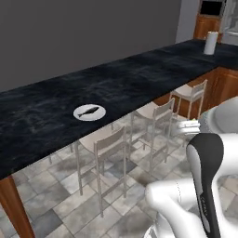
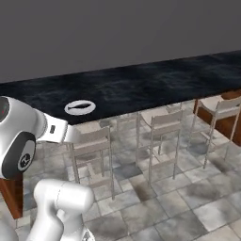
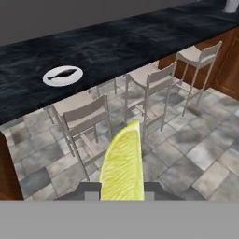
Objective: Take the lemon wedge from the fridge and place it on the plate with fish on the dining counter.
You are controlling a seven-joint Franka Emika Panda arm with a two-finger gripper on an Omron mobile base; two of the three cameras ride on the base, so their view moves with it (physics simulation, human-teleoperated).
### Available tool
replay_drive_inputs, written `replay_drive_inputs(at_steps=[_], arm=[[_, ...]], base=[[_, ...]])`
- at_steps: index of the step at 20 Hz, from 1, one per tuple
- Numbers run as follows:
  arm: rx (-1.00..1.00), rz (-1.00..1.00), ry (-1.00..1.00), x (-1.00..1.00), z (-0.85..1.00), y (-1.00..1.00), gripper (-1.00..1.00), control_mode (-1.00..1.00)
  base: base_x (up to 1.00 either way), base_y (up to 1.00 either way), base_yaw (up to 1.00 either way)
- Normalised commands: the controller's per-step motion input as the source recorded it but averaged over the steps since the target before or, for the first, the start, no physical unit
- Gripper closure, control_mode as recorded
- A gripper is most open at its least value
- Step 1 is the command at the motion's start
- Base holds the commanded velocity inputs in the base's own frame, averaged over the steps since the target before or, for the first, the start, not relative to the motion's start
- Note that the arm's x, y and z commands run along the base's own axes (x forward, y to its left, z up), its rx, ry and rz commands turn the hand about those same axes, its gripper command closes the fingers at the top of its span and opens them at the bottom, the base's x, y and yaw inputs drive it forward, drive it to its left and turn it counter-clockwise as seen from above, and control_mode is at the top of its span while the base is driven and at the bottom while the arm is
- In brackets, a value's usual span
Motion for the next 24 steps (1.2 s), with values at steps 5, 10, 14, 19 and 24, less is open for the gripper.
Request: replay_drive_inputs(at_steps=[5,10,14,19,24], arm=[[0.0,0.0,0.0,0.0,0.0,0.0,1.0,1.0],[0.0,0.0,0.0,0.0,0.0,0.0,1.0,1.0],[0.0,0.0,0.0,0.0,0.0,0.0,1.0,1.0],[0.0,0.0,0.0,0.0,0.0,0.0,1.0,1.0],[0.0,0.0,0.0,0.0,0.0,0.0,1.0,1.0]], base=[[-0.13,-0.01,0.51],[0.17,0.0,0.06],[0.64,0.0,0.0],[0.75,0.0,0.0],[0.56,-0.12,0.02]])
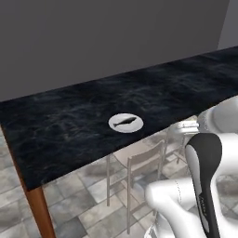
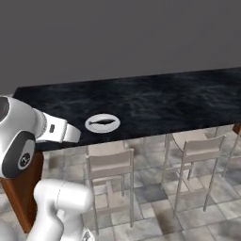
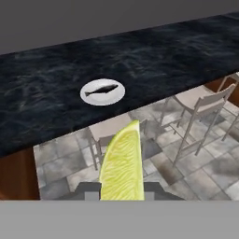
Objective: Take the lemon wedge from the fridge and place it on the plate with fish on the dining counter.
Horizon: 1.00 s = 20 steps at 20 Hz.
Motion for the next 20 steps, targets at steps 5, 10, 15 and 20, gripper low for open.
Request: replay_drive_inputs(at_steps=[5,10,15,20], arm=[[0.0,0.0,0.0,0.0,0.0,0.0,1.0,1.0],[0.0,0.0,0.0,0.0,0.0,0.0,1.0,1.0],[0.0,0.0,0.0,0.0,0.0,0.0,1.0,1.0],[0.03,-0.07,0.07,0.24,0.0,0.07,1.0,-1.0]], base=[[0.67,-0.15,0.02],[0.92,-0.13,0.0],[0.84,-0.04,0.0],[0.23,0.0,0.0]])
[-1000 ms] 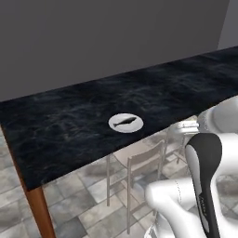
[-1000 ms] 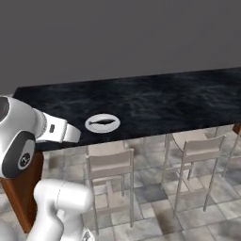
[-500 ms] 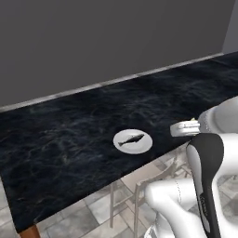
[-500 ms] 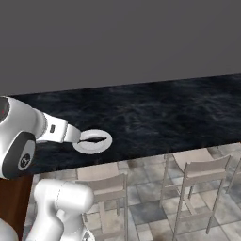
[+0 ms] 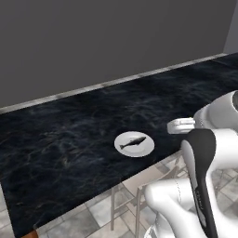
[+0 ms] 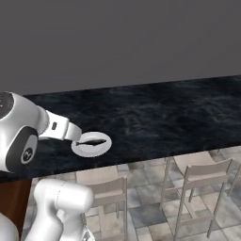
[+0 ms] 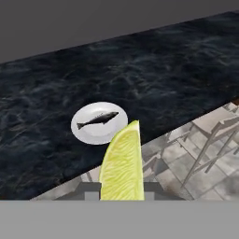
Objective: Take the lemon wedge from the fridge and place it on the plate with fish on the dining counter.
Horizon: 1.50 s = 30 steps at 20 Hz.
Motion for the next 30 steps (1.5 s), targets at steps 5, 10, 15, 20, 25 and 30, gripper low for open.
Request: replay_drive_inputs(at_steps=[5,10,15,20,25,30], arm=[[0.14,-0.28,0.16,0.48,0.0,0.31,1.0,-1.0],[0.17,-0.31,0.12,0.37,-0.01,0.1,1.0,-1.0],[0.38,-0.29,0.11,0.22,-0.18,0.0,1.0,-1.0],[0.14,-0.06,0.07,0.03,-0.07,0.0,1.0,-1.0],[-0.04,0.0,0.03,0.71,-0.47,0.0,1.0,-1.0],[-0.01,0.0,0.11,0.94,-0.43,0.0,1.0,-1.0]], base=[[0.0,0.0,0.0],[0.0,0.0,0.0],[0.0,0.0,0.0],[0.0,0.0,0.0],[0.0,0.0,0.0],[0.0,0.0,0.0]])
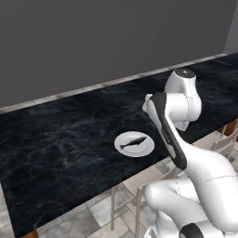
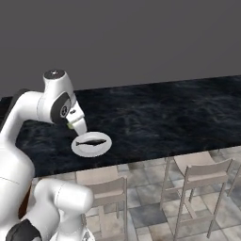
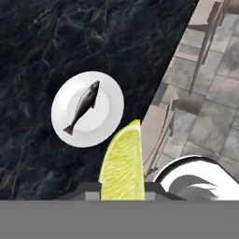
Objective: Take the lemon wedge from the fridge and place it on the plate with fish on the dining counter.
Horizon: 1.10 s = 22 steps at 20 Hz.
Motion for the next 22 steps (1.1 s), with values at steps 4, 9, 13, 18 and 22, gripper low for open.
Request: replay_drive_inputs(at_steps=[4,9,13,18,22], arm=[[0.03,-0.01,0.13,0.93,-0.44,0.0,1.0,-1.0],[0.02,-0.01,0.13,0.95,-0.4,0.01,1.0,-1.0],[0.0,0.0,0.12,0.15,-0.63,0.05,1.0,-1.0],[0.0,0.0,0.01,0.31,-0.63,0.09,1.0,-1.0],[0.0,0.0,0.0,0.0,-0.63,0.04,1.0,-1.0]], base=[[0.0,0.0,0.0],[0.0,0.0,0.0],[0.0,0.0,0.0],[0.0,0.0,0.0],[0.0,0.0,0.0]])
